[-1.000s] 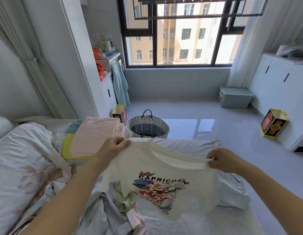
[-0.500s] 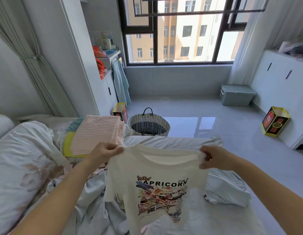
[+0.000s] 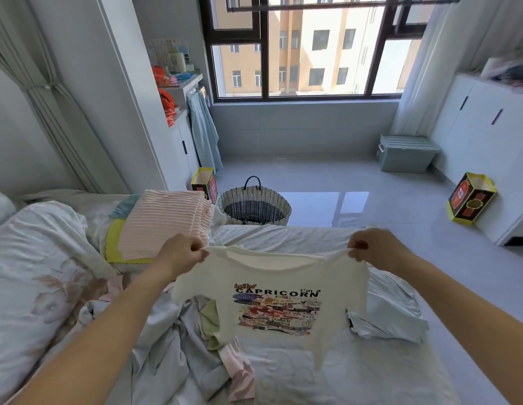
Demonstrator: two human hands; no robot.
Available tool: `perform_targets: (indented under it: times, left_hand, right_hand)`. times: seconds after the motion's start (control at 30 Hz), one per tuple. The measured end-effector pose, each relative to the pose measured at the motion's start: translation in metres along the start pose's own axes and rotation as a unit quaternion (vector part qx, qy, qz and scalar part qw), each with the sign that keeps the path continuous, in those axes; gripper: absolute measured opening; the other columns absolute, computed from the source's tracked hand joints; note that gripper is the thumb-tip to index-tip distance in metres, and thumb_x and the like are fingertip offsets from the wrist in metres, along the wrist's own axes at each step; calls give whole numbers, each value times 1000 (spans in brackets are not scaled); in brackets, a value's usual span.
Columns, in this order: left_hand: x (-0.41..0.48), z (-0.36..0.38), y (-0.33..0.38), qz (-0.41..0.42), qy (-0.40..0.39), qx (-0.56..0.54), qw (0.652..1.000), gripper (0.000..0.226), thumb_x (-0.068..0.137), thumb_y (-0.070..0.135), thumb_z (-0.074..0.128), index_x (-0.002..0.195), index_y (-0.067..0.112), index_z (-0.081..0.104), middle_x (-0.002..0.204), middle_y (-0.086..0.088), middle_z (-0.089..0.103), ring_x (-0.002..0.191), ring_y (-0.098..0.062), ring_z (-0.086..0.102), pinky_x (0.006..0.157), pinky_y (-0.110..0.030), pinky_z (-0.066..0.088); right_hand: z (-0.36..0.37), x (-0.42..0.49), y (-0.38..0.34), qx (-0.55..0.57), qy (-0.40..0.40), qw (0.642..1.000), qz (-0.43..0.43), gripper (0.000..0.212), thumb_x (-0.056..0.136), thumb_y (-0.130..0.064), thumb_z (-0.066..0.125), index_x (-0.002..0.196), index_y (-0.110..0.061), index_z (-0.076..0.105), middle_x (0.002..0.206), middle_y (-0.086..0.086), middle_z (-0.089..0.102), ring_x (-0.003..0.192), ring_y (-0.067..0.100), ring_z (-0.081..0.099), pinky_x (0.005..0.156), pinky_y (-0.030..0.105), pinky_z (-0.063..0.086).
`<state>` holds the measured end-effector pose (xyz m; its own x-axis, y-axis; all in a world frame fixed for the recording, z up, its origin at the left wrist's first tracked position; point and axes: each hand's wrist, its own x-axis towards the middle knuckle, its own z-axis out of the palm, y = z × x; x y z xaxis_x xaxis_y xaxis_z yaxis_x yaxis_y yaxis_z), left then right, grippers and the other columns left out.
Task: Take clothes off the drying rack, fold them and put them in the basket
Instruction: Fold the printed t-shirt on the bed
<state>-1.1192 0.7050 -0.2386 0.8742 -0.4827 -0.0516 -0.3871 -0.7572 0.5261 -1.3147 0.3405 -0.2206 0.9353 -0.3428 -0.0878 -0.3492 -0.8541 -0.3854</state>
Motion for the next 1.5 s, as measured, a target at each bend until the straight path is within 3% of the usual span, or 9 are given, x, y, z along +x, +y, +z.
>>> perform_targets:
  times: [0.17,0.43,0.6,0.8,0.97,1.07,1.23,1.33,1.5]
  left_hand:
    - [8,8,9,4,26,20,999,30,84,29,72,66,13,53,61,3,51,61,-16,49,54,-27,33]
    - [36,24,6,-3,4,-64,998,35,77,35,78,64,19,49,70,-4,59,70,-20,55,63,-30,40]
    - [66,31,10,-20,27,-47,998,32,79,34,76,68,17,52,71,-6,62,71,-23,57,60,-30,39]
    - [120,24,40,-2,84,-43,996,38,83,27,73,62,20,42,60,4,47,60,-14,44,52,-22,30]
    - [157,-1,68,48,133,-60,988,26,82,29,74,76,8,60,61,2,52,60,-16,49,56,-28,32]
    - [156,-8,70,70,136,-69,986,27,81,30,74,77,7,60,61,2,52,59,-13,48,55,-21,33]
    - [127,19,38,84,50,-20,995,32,77,29,78,65,19,51,60,4,50,57,-10,45,56,-17,33]
    - [96,58,9,55,-37,6,998,36,79,32,76,63,26,44,62,6,48,59,-9,44,55,-24,33]
    - [30,151,-41,9,-161,108,981,27,86,29,67,70,22,45,76,3,53,76,-18,53,59,-28,35]
  right_hand:
    - [8,12,6,90,23,995,32,14,95,-22,57,82,-18,53,83,1,61,80,23,61,74,36,51]
    - [11,39,20,71,45,996,12,15,94,-25,59,85,-14,55,74,-7,53,69,12,49,59,17,34]
    - [17,70,23,82,61,994,30,13,93,-23,61,91,-11,58,75,-5,53,78,21,53,64,28,38]
    - [5,122,24,105,104,988,54,7,93,-20,61,94,-13,58,86,3,60,88,26,58,70,27,35]
    - [-21,145,23,128,192,973,21,34,84,-15,73,115,-8,62,98,1,59,88,18,58,77,24,38]
    - [-28,145,30,123,204,971,1,28,81,-15,75,108,-8,69,110,6,66,94,23,64,82,27,44]
    - [4,120,54,118,177,977,3,9,80,-14,77,86,-8,76,119,8,66,104,24,64,94,32,47]
    - [46,92,72,124,136,982,31,8,77,-12,79,80,-6,75,118,8,66,106,25,63,88,22,40]
    - [142,27,107,85,-6,993,76,8,76,-10,79,74,-5,74,116,9,66,101,28,64,78,24,36]
